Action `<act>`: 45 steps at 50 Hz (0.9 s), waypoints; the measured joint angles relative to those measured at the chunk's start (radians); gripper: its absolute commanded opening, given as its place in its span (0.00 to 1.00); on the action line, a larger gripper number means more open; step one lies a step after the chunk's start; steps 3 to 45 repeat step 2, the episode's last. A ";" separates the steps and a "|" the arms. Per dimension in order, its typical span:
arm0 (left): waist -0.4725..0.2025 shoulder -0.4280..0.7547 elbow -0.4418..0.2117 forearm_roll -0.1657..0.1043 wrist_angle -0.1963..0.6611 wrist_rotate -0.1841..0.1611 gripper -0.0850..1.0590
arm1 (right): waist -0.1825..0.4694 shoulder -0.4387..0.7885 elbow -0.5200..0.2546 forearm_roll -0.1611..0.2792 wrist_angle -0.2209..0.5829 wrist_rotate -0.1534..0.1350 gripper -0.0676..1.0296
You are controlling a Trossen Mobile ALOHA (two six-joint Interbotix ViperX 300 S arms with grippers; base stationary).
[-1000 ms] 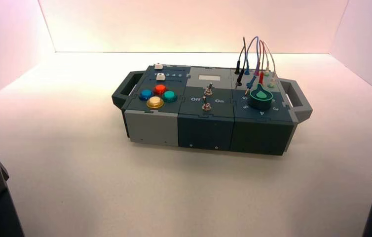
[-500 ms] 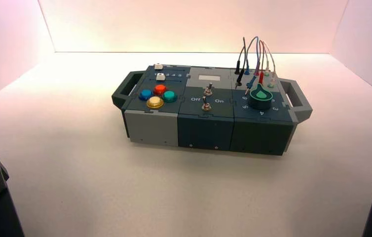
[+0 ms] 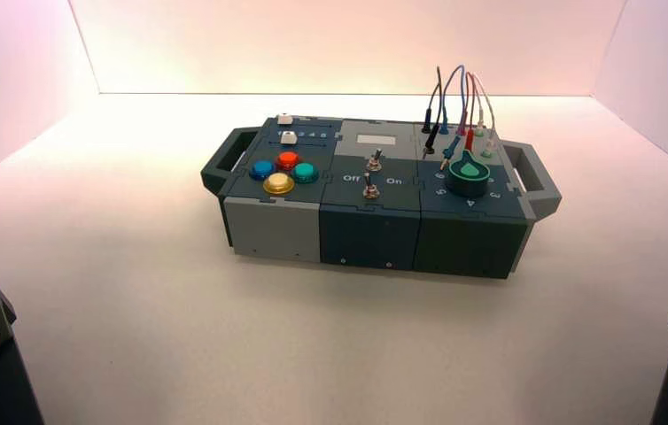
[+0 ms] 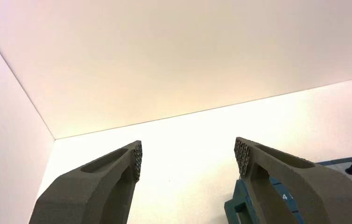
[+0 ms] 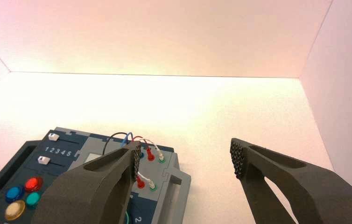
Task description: Open both grippers.
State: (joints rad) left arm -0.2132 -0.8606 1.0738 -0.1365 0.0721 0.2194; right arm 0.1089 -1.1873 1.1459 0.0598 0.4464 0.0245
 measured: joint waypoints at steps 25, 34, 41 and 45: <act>0.000 0.000 0.002 0.000 0.002 0.000 0.97 | 0.002 0.002 0.000 0.000 0.000 0.000 0.97; 0.000 0.000 0.002 0.000 0.002 0.000 0.97 | 0.002 0.002 0.000 0.000 0.000 0.000 0.97; 0.000 0.000 0.002 0.000 0.002 0.000 0.97 | 0.002 0.002 0.000 0.000 0.000 0.000 0.97; 0.000 0.000 0.002 0.000 0.002 0.000 0.97 | 0.002 0.002 0.000 0.000 0.000 0.000 0.97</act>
